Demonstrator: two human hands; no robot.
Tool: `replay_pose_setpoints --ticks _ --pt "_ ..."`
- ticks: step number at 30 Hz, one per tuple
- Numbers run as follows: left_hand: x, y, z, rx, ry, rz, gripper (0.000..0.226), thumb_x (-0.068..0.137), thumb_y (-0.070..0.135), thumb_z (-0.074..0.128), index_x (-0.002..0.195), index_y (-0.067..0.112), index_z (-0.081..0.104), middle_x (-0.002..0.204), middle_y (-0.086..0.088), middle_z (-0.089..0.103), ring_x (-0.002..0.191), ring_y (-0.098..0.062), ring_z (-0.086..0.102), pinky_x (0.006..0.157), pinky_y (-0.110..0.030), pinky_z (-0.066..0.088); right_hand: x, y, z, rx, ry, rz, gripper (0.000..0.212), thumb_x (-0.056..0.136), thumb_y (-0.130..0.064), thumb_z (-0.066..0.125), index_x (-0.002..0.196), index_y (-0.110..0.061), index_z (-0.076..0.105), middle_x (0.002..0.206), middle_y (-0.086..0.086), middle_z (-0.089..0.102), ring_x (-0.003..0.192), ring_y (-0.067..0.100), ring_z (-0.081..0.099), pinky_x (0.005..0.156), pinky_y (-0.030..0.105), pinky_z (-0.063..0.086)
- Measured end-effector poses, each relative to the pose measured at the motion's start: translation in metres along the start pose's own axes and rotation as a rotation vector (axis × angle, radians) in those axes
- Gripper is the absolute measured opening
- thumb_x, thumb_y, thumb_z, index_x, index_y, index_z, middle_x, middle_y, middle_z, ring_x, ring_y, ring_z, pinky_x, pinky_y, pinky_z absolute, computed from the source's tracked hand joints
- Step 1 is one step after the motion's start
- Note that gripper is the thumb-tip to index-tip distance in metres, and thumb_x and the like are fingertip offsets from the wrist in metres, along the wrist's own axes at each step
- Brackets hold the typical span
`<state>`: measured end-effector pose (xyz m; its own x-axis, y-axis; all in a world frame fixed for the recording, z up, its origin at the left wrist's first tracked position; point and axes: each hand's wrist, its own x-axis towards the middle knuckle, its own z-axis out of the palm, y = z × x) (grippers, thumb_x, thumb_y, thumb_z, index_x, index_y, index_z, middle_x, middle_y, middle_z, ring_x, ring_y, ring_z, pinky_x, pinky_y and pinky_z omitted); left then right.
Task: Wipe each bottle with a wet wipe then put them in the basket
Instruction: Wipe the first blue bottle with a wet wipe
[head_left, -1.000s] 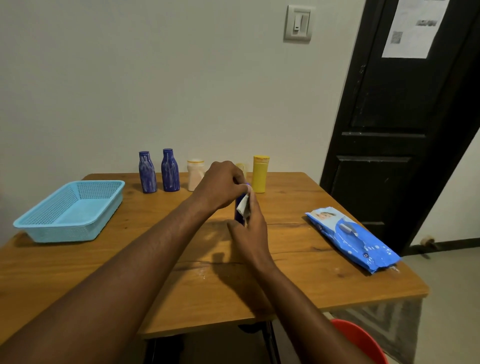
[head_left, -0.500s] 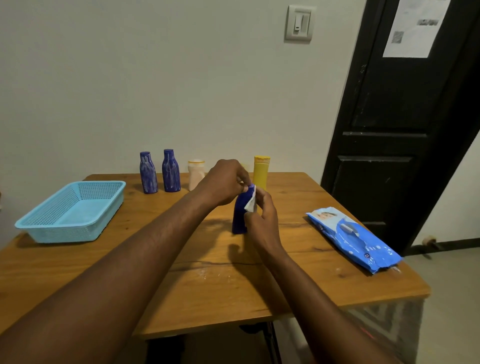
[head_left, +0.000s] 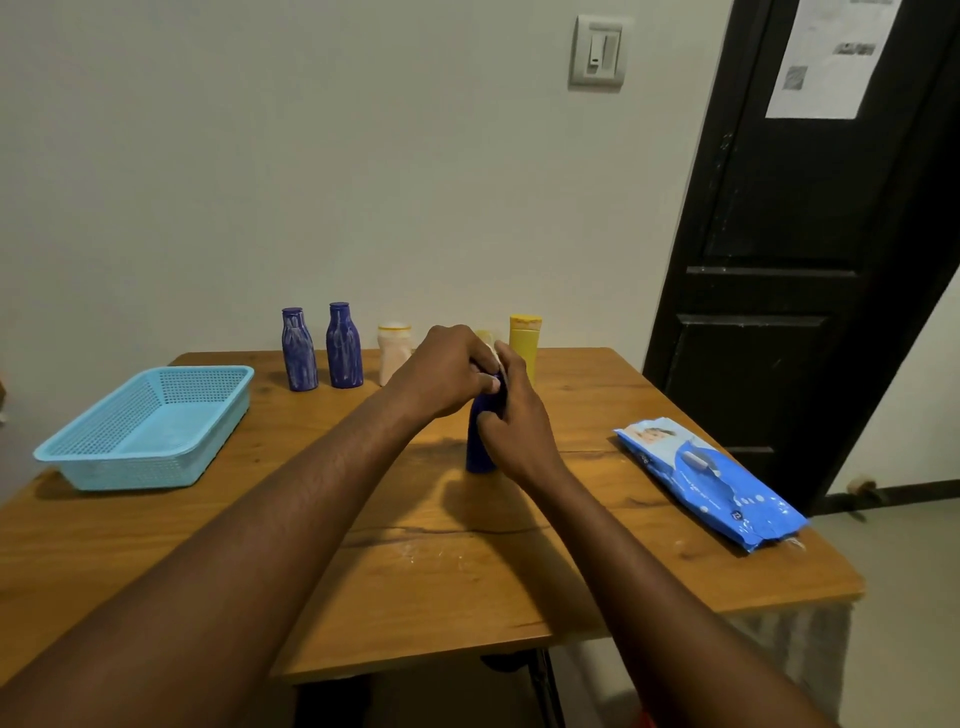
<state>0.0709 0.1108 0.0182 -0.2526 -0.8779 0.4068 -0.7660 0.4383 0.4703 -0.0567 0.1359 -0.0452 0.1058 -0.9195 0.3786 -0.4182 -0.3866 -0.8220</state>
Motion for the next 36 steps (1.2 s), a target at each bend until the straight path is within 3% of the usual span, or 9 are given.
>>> replay_pose_setpoints --ticks 3,5,8,14,17,23,26,30,36 --pt "0.0 0.002 0.003 0.009 0.009 -0.019 0.014 0.082 0.011 0.077 0.093 0.019 0.082 0.09 0.002 0.075 0.081 -0.009 0.068 0.08 -0.038 0.06 -0.012 0.0 0.001 -0.113 0.043 -0.029 0.089 0.087 0.0 0.051 0.162 -0.028 0.014 0.159 0.004 0.039 0.14 0.02 0.043 0.097 0.027 0.044" --pt "0.001 0.002 0.003 0.027 0.024 -0.032 0.014 0.083 0.01 0.076 0.093 0.018 0.082 0.091 0.0 0.075 0.08 -0.014 0.068 0.079 -0.04 0.059 -0.021 -0.004 0.001 -0.176 0.057 -0.053 0.088 0.09 -0.003 0.052 0.163 -0.029 0.009 0.157 0.007 0.039 0.136 0.024 0.045 0.099 0.038 0.051" --pt "0.001 0.001 0.0 0.041 0.017 -0.017 0.012 0.084 0.01 0.075 0.092 0.016 0.082 0.091 -0.001 0.076 0.079 -0.012 0.067 0.078 -0.037 0.059 -0.02 -0.009 -0.002 -0.248 0.032 -0.073 0.089 0.089 -0.004 0.052 0.163 -0.025 0.006 0.157 0.008 0.039 0.136 0.027 0.046 0.105 0.049 0.049" --pt "0.003 0.001 0.001 0.035 -0.002 -0.019 0.013 0.084 0.01 0.077 0.095 0.015 0.082 0.094 0.0 0.075 0.081 -0.009 0.066 0.075 -0.027 0.055 0.011 -0.014 -0.011 -0.234 -0.086 -0.001 0.091 0.088 -0.002 0.054 0.164 -0.024 0.009 0.156 0.004 0.046 0.13 0.026 0.055 0.094 0.041 0.056" --pt "0.003 0.0 0.001 0.028 0.012 -0.035 0.012 0.084 0.009 0.076 0.095 0.014 0.082 0.093 -0.001 0.075 0.081 -0.009 0.066 0.069 -0.019 0.05 -0.004 -0.012 -0.009 -0.285 -0.069 -0.048 0.092 0.088 -0.003 0.054 0.164 -0.022 0.005 0.16 0.004 0.037 0.137 0.024 0.046 0.096 0.038 0.053" --pt "0.002 0.004 0.0 0.045 0.017 -0.014 0.01 0.087 0.008 0.074 0.093 0.01 0.081 0.088 -0.003 0.074 0.076 -0.012 0.065 0.07 -0.029 0.056 -0.023 -0.005 -0.004 -0.307 -0.026 -0.087 0.095 0.088 -0.006 0.058 0.163 -0.026 0.003 0.163 0.003 0.029 0.144 0.027 0.037 0.106 0.048 0.05" --pt "0.0 0.006 0.0 0.031 -0.021 0.002 0.011 0.086 0.007 0.074 0.093 0.012 0.081 0.08 0.006 0.068 0.071 -0.004 0.061 0.062 -0.014 0.043 -0.003 -0.011 -0.011 -0.327 -0.066 -0.052 0.095 0.088 -0.007 0.057 0.164 -0.022 0.002 0.16 0.003 0.035 0.138 0.026 0.046 0.098 0.043 0.054" --pt "-0.002 0.004 0.0 0.038 0.009 -0.021 0.011 0.086 0.006 0.073 0.09 0.012 0.081 0.077 0.008 0.065 0.069 -0.004 0.06 0.06 -0.013 0.039 0.007 -0.015 -0.013 -0.281 -0.13 -0.04 0.097 0.087 -0.003 0.058 0.164 -0.021 0.002 0.157 0.004 0.04 0.13 0.024 0.053 0.094 0.038 0.055" --pt "-0.001 0.001 0.002 0.071 0.061 -0.013 0.015 0.089 0.005 0.069 0.092 0.012 0.082 0.086 -0.002 0.073 0.074 -0.012 0.064 0.069 -0.031 0.056 -0.029 -0.008 -0.003 -0.3 -0.081 -0.102 0.098 0.09 -0.008 0.06 0.163 -0.02 -0.003 0.171 -0.001 0.011 0.153 0.021 0.022 0.101 0.022 0.036"
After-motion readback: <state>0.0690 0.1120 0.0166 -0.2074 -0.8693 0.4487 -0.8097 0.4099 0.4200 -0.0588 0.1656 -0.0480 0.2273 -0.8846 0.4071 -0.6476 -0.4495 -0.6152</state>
